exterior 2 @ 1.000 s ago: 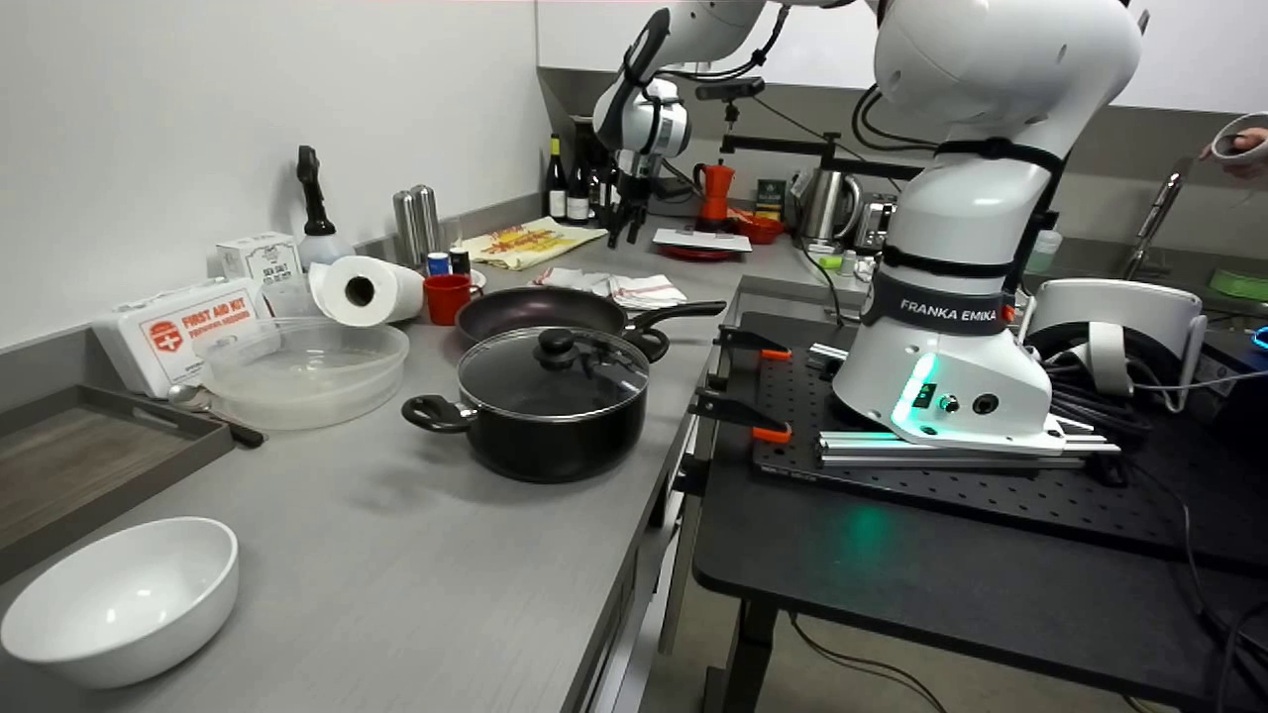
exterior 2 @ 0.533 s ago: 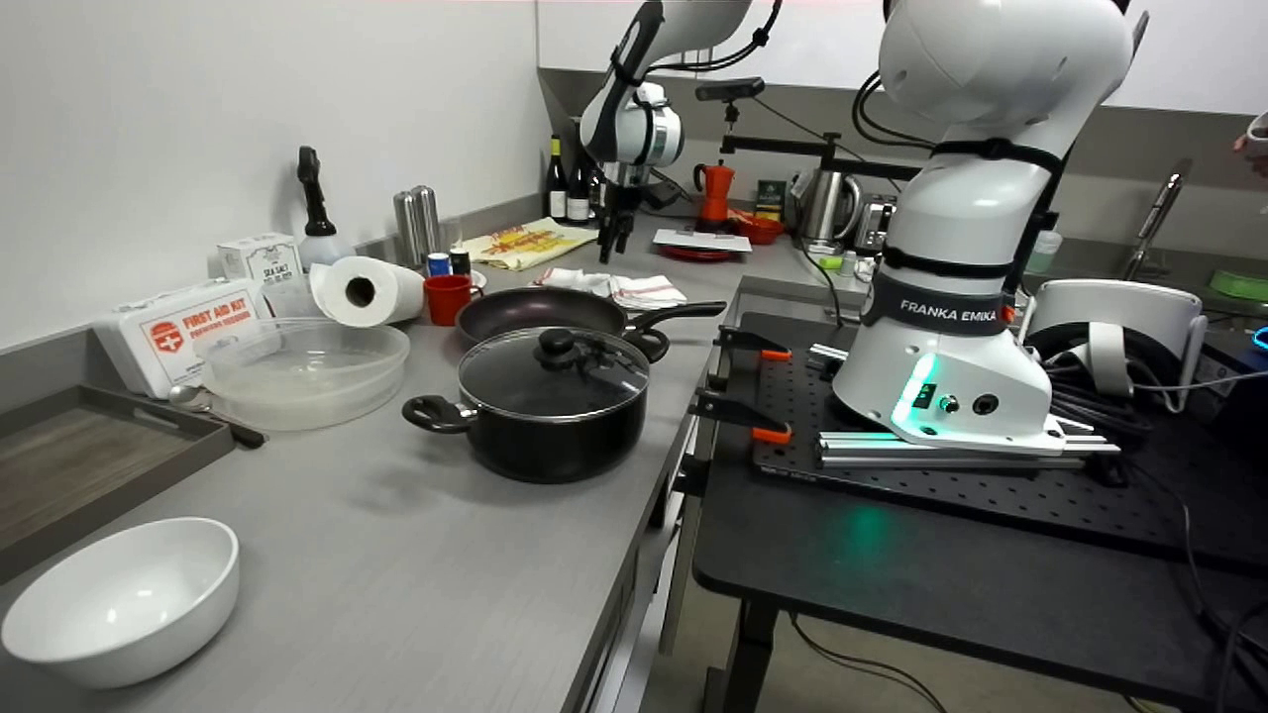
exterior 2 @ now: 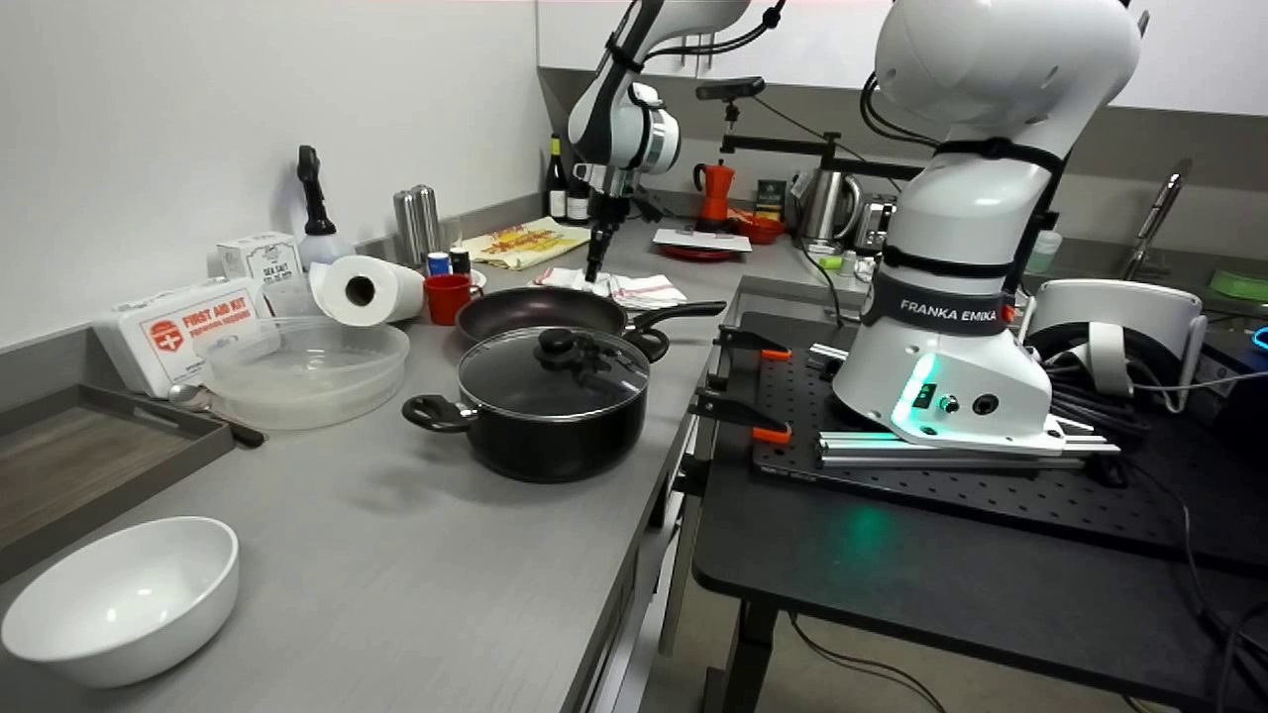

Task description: Use one white and red towel to wipe the black pan.

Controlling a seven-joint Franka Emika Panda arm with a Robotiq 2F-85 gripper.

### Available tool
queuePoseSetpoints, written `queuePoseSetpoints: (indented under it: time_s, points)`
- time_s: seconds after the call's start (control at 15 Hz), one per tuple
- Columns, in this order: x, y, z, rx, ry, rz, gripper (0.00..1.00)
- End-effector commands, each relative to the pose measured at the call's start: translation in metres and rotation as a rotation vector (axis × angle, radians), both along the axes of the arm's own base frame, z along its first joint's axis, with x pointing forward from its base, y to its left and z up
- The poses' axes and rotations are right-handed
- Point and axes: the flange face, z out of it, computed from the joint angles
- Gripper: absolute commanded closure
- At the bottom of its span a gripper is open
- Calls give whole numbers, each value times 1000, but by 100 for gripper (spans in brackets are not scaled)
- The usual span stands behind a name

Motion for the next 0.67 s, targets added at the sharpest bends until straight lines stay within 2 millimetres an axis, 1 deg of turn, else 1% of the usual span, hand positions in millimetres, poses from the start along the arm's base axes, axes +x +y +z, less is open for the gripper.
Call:
queuePoseSetpoints:
  time_s: [0.0,0.13,0.6]
  points:
    - [-1,9,-1,13,-1,32,0]
    - [-6,20,-3,29,-1,68,0]
    - [-9,19,-1,29,-3,74,0]
